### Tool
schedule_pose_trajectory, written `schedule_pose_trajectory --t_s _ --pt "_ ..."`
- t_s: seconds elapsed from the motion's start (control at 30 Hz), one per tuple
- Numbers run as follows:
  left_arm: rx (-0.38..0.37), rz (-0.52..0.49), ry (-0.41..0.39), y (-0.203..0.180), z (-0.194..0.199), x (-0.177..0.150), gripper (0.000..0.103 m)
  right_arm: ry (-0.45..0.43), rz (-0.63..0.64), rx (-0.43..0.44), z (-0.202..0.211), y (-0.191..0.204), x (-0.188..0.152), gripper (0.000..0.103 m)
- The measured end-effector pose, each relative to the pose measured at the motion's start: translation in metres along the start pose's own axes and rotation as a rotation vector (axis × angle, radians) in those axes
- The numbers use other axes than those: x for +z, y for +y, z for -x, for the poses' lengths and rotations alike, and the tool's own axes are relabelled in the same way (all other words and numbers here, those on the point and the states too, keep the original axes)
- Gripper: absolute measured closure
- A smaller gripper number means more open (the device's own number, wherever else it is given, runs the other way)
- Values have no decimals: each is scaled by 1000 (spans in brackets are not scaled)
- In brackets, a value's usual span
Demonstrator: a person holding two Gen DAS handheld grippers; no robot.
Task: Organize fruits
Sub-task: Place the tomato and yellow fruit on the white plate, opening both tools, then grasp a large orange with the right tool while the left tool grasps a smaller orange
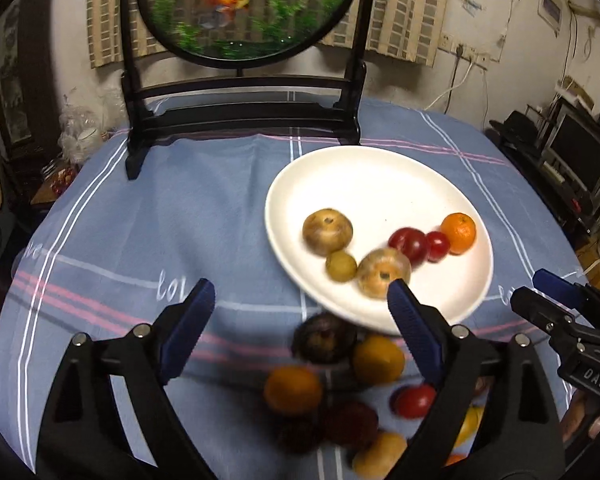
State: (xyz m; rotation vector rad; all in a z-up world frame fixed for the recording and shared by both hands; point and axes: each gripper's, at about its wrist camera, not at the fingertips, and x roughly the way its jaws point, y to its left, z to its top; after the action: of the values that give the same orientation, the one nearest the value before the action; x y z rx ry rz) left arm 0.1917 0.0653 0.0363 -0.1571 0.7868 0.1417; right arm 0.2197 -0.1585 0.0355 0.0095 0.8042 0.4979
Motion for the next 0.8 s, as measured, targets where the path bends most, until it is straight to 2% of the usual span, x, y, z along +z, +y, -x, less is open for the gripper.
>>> schedule_pose_trajectory --t_s 0.23,0.37,0.53,0.67,0.8 --pt "6 -27 7 7 21 -37 11 35 -18 -17 18 -1 -34 39" --pt "-4 -22 22 13 27 -53 10 63 -30 2 18 0 -52 39" --pt "-1 6 22 24 23 -60 10 91 67 41 30 21 -72 39" --pt "1 -1 19 27 20 -62 10 122 117 127 37 35 -87 39" --pt "8 -13 5 28 21 -63 10 167 177 146 33 53 -99 39"
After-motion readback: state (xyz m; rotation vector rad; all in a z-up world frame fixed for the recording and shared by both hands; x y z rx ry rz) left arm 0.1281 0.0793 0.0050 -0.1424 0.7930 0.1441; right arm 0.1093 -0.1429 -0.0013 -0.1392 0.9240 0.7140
